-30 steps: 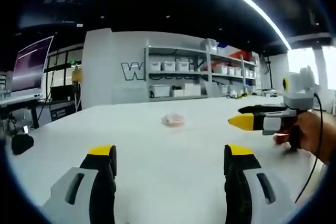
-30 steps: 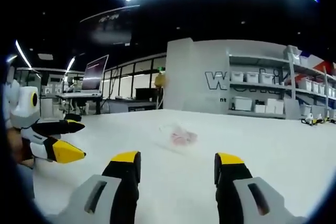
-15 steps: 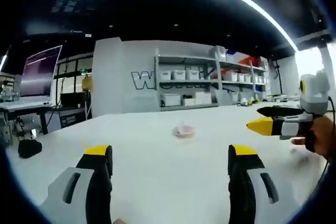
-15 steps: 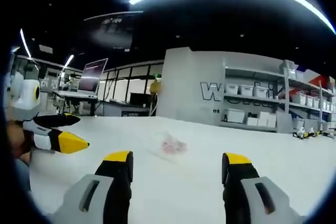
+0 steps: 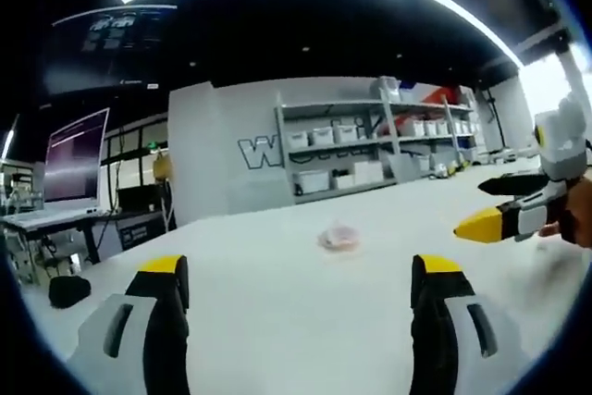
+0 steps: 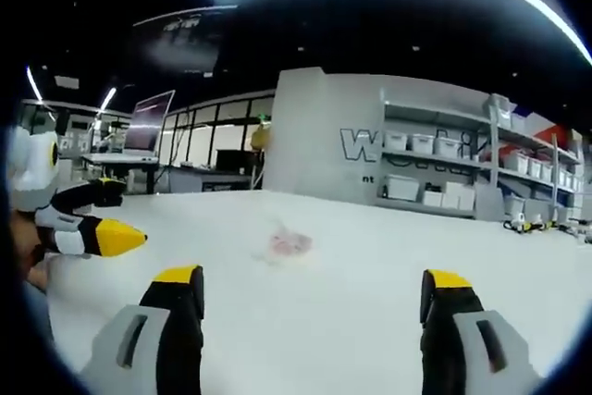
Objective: Open the resealable bag by pulling the two sides of the seal apart until the entire bag opening is separated and visibly accessible.
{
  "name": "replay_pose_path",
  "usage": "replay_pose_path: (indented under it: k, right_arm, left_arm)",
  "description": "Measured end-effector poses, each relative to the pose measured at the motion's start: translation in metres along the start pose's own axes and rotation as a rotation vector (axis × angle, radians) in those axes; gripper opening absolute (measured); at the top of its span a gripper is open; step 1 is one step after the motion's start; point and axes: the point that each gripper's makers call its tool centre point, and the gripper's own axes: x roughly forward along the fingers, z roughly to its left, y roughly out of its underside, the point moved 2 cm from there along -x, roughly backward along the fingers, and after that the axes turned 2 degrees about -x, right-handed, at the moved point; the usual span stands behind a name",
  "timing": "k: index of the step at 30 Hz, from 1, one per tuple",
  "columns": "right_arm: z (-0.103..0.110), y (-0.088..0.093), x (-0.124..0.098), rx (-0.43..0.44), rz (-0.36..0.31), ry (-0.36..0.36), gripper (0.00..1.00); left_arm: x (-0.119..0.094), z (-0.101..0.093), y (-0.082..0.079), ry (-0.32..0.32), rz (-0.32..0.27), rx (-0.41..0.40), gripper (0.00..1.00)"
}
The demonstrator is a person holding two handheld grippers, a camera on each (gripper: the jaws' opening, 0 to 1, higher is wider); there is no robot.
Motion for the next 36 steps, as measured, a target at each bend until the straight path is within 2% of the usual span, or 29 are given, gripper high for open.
replay_pose_path:
  k: [6, 10, 15, 23, 36]
  right_arm:
    - [0.000, -0.006, -0.001, -0.016, -0.034, 0.006, 1.00]
    - [0.000, -0.004, -0.002, -0.002, -0.032, 0.001, 1.00]
    - [0.000, -0.001, -0.001, 0.012, -0.031, -0.002, 1.00]
    - [-0.002, -0.005, -0.001, -0.006, -0.045, 0.007, 1.00]
    - [-0.004, 0.001, 0.001, -0.011, -0.021, 0.009, 0.97]
  left_arm:
    - [0.000, -0.001, 0.009, 0.008, 0.023, -0.036, 1.00]
    - [0.001, 0.001, 0.006, 0.011, 0.017, -0.044, 1.00]
    - [0.000, 0.005, 0.010, 0.000, 0.030, -0.032, 1.00]
    - [0.001, 0.006, 0.009, -0.002, 0.022, -0.030, 0.99]
    - [0.001, 0.010, 0.014, -0.015, 0.042, -0.036, 0.95]
